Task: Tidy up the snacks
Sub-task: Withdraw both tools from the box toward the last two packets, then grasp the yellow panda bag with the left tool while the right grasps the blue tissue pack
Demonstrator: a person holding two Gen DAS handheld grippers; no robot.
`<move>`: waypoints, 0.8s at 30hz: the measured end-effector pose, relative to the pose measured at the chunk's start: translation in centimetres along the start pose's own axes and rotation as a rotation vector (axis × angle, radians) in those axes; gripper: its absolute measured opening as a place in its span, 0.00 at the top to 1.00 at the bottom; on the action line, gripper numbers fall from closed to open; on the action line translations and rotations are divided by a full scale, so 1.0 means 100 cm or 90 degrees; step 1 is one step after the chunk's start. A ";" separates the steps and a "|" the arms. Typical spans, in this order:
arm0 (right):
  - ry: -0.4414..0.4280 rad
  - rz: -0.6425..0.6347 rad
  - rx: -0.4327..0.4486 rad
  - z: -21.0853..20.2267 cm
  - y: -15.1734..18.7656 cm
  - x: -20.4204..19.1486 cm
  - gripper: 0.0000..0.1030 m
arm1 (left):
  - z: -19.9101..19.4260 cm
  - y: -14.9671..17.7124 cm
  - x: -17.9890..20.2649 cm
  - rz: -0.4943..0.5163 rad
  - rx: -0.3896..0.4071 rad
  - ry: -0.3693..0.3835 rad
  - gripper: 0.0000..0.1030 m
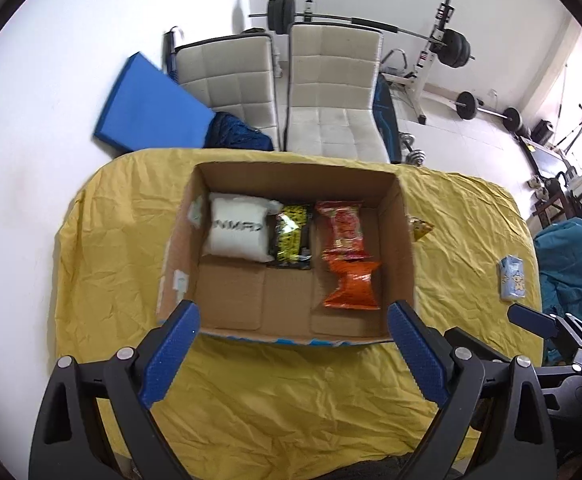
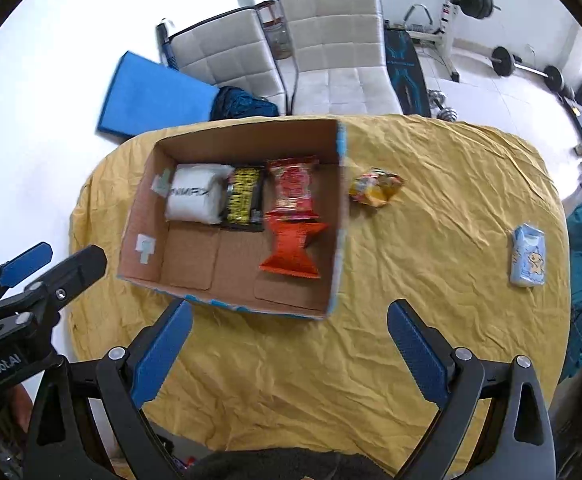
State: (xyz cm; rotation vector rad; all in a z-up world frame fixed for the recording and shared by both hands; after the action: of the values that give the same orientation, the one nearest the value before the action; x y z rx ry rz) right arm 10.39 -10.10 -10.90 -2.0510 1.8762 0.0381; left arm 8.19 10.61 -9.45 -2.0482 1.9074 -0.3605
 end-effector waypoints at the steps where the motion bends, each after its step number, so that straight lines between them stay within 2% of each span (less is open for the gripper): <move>1: 0.002 0.010 -0.001 -0.001 -0.003 0.013 0.03 | 0.001 -0.005 0.011 0.009 0.001 0.006 0.07; 3: 0.015 0.040 0.002 -0.005 -0.011 0.047 0.03 | 0.004 -0.017 0.032 0.025 0.001 0.014 0.07; 7: 0.079 0.110 0.014 -0.006 -0.030 0.133 0.03 | 0.016 -0.047 0.085 0.084 0.010 0.031 0.07; 11: 0.128 0.181 -0.003 0.008 -0.045 0.218 0.03 | 0.055 -0.092 0.152 0.182 -0.013 0.039 0.07; 13: 0.145 0.202 -0.016 0.018 -0.051 0.254 0.03 | 0.079 -0.111 0.182 0.232 -0.032 0.026 0.07; 16: 0.159 0.239 -0.049 0.043 -0.060 0.310 0.03 | 0.129 -0.138 0.229 0.320 -0.084 -0.001 0.06; 19: 0.144 0.253 -0.081 0.067 -0.065 0.343 0.03 | 0.191 -0.153 0.266 0.411 -0.153 -0.052 0.06; 24: 0.142 0.234 -0.144 0.112 -0.072 0.371 0.03 | 0.270 -0.147 0.285 0.491 -0.263 -0.097 0.06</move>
State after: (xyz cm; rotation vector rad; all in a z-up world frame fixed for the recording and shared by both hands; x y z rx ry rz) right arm 24.15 -42.13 -29.19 -1.8795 2.4701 0.1243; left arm 34.50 -15.33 -29.35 -1.3008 2.6160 0.3899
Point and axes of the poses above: each gripper's, at about its wrist camera, not at the fingertips, and z roughly the way its jaws point, x to its right, y to its underside, the point moved 1 cm from there along z, roughly the way its jaws point, and after that the axes turned 7 degrees about z, right-handed, at the moved point
